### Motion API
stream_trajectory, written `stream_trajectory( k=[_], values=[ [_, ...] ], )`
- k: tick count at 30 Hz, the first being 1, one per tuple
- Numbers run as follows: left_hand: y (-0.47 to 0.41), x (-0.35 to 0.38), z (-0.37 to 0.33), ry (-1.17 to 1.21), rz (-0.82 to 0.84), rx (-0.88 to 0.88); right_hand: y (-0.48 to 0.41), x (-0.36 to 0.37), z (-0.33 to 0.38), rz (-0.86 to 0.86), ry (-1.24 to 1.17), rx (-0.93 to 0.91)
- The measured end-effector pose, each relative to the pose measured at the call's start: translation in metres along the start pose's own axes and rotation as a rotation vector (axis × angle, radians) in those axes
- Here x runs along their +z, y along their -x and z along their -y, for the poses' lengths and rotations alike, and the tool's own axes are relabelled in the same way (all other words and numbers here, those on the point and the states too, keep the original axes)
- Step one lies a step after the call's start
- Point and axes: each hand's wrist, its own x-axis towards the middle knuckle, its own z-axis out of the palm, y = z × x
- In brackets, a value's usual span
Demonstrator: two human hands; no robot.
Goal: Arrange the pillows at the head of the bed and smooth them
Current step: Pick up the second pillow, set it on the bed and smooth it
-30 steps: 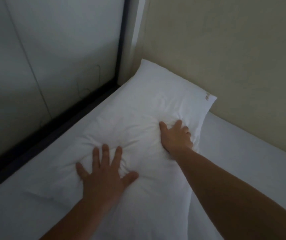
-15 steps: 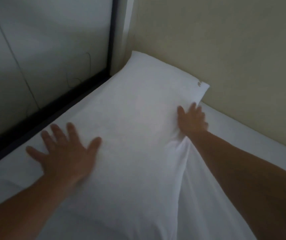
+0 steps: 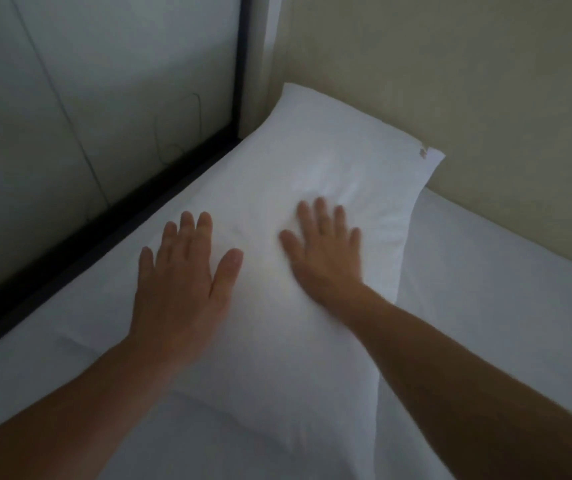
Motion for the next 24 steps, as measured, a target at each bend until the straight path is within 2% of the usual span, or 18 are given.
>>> stream_trajectory(
  k=[1, 3, 5, 6, 7, 8, 11, 14, 15, 16, 17, 18, 22, 24],
  values=[
    [0.003, -0.005, -0.001, 0.073, -0.052, -0.004, 0.013, 0.006, 0.024, 0.034, 0.098, -0.129],
    [0.008, -0.016, -0.002, 0.17, -0.147, 0.019, 0.046, 0.012, 0.072, 0.117, 0.178, -0.522],
    [0.011, -0.026, -0.002, 0.226, -0.217, 0.062, 0.076, 0.017, 0.11, 0.223, 0.099, -0.939],
    [0.011, -0.032, -0.001, 0.251, -0.246, 0.077, 0.083, 0.018, 0.118, 0.191, 0.048, -1.046],
    [0.012, -0.036, -0.001, 0.272, -0.275, 0.089, 0.082, 0.015, 0.119, 0.126, 0.019, -1.033],
    [0.012, -0.04, -0.002, 0.284, -0.298, 0.096, 0.074, 0.009, 0.112, 0.059, 0.004, -0.914],
    [0.018, -0.047, -0.008, 0.28, -0.28, 0.111, 0.038, -0.011, 0.047, -0.026, -0.049, -0.22],
    [0.026, -0.049, -0.015, 0.273, -0.178, 0.147, 0.028, -0.021, -0.057, 0.099, -0.197, 0.551],
    [0.029, -0.05, -0.017, 0.262, -0.151, 0.151, 0.034, -0.025, -0.084, 0.139, -0.265, 0.753],
    [0.031, -0.05, -0.019, 0.253, -0.13, 0.159, 0.04, -0.027, -0.104, 0.138, -0.3, 0.878],
    [0.033, -0.049, -0.02, 0.251, -0.107, 0.163, 0.045, -0.028, -0.113, 0.109, -0.282, 0.913],
    [0.034, -0.048, -0.022, 0.24, -0.094, 0.165, 0.046, -0.028, -0.116, 0.059, -0.243, 0.854],
    [0.053, -0.047, -0.019, 0.222, -0.006, 0.081, 0.039, -0.036, -0.059, -0.09, -0.188, 0.438],
    [0.073, -0.046, -0.018, 0.186, -0.027, 0.064, 0.05, -0.017, 0.007, -0.048, -0.015, 0.079]
  ],
)
